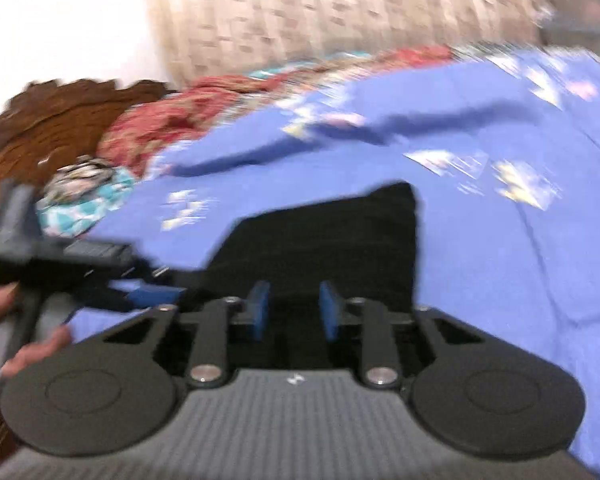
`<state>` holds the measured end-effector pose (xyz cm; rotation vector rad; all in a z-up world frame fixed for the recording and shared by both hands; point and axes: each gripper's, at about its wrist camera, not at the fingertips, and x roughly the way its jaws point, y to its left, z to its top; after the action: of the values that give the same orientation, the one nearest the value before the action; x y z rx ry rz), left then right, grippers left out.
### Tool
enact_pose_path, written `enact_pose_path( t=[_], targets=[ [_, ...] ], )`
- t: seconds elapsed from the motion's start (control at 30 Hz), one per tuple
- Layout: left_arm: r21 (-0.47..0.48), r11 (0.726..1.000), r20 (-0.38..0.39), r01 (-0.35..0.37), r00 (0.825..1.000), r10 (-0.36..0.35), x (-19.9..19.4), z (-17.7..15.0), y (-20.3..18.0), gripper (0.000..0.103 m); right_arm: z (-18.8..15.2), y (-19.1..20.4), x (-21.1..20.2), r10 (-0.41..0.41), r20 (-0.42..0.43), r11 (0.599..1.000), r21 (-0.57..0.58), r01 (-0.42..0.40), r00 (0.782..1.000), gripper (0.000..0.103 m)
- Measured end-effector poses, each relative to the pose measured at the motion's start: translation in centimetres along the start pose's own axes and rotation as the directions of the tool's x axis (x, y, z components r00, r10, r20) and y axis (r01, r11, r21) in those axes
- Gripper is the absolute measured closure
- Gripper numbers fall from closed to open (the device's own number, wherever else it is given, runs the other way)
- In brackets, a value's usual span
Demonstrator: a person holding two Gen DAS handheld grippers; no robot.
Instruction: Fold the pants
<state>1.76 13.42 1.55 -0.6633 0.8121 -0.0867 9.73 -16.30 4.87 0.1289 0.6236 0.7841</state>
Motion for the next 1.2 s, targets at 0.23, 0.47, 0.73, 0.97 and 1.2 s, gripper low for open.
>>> enact_pose_path(
  t=[0.23, 0.47, 0.73, 0.97, 1.2],
  targets=[
    [0.038, 0.997, -0.011, -0.071, 0.997, 0.072, 1.2, -2.9, 0.1, 0.052, -3.8, -2.8, 1.8, 0.004, -0.126, 0.985, 0.174, 0.018, 0.992, 0.075],
    [0.058, 0.994, 0.011, -0.090, 0.996, 0.089, 1.3, -3.5, -0.2, 0.050, -4.6, -2.9, 0.9, 0.026, -0.112, 0.971, 0.241, 0.002, 0.993, 0.072],
    [0.046, 0.995, 0.019, -0.093, 0.996, 0.093, 1.5, -3.6, -0.2, 0.049, -4.6, -3.3, 0.6, 0.025, -0.106, 0.972, 0.236, 0.001, 0.994, 0.071],
    [0.030, 0.996, 0.023, -0.080, 0.997, 0.079, 1.5, -3.7, 0.2, 0.049, -4.6, -3.4, 0.6, 0.023, -0.106, 0.972, 0.236, 0.003, 0.994, 0.070],
    [0.012, 0.998, 0.024, -0.056, 0.998, 0.056, 1.4, -3.7, 0.7, 0.049, -4.6, -3.2, 0.7, 0.008, -0.108, 0.972, 0.235, 0.017, 0.994, 0.070]
  ],
)
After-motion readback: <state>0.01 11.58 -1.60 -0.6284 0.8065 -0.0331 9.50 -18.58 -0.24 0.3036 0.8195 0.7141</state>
